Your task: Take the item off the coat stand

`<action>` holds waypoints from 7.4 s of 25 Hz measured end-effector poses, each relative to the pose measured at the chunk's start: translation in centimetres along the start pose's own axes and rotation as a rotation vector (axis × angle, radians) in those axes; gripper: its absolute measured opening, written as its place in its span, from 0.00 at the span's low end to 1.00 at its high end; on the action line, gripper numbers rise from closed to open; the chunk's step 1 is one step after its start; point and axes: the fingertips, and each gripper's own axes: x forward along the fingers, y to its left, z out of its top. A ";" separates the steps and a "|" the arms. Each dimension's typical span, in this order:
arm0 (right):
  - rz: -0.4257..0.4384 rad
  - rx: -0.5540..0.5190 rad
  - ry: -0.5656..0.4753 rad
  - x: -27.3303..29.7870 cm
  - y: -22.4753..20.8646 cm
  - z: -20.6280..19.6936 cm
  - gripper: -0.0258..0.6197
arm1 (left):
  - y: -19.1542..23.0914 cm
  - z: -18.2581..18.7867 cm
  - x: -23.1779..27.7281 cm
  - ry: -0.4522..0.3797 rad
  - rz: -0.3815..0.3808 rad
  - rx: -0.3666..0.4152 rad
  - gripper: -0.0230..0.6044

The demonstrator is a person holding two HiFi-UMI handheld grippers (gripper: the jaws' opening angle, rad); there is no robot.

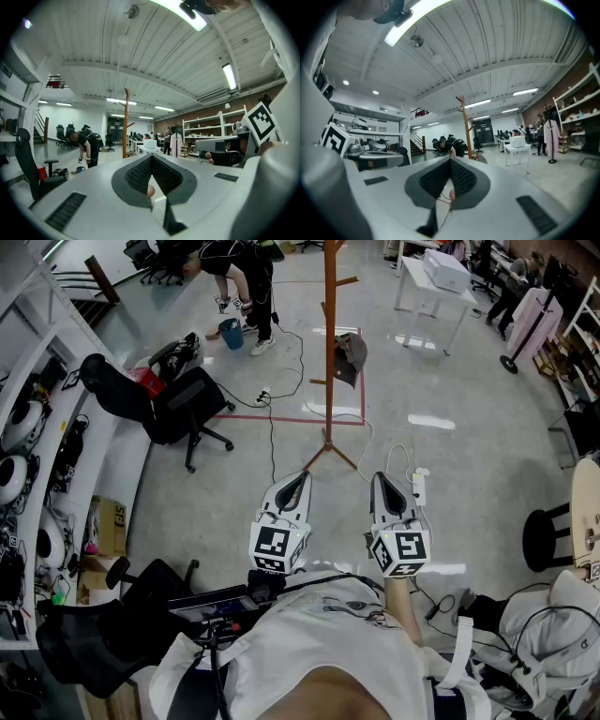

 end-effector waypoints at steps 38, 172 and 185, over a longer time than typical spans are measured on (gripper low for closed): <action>0.102 0.059 0.067 2.9 -4.3 -2.9 0.05 | -3.5 -2.6 5.6 0.042 0.036 0.007 0.04; -0.194 -0.019 0.191 38.9 -32.2 0.7 0.09 | 18.9 -3.3 35.0 0.143 0.131 -0.103 0.04; -0.178 -0.026 -0.074 29.9 -26.7 9.2 0.09 | 15.6 3.9 36.0 -0.032 0.068 -0.025 0.04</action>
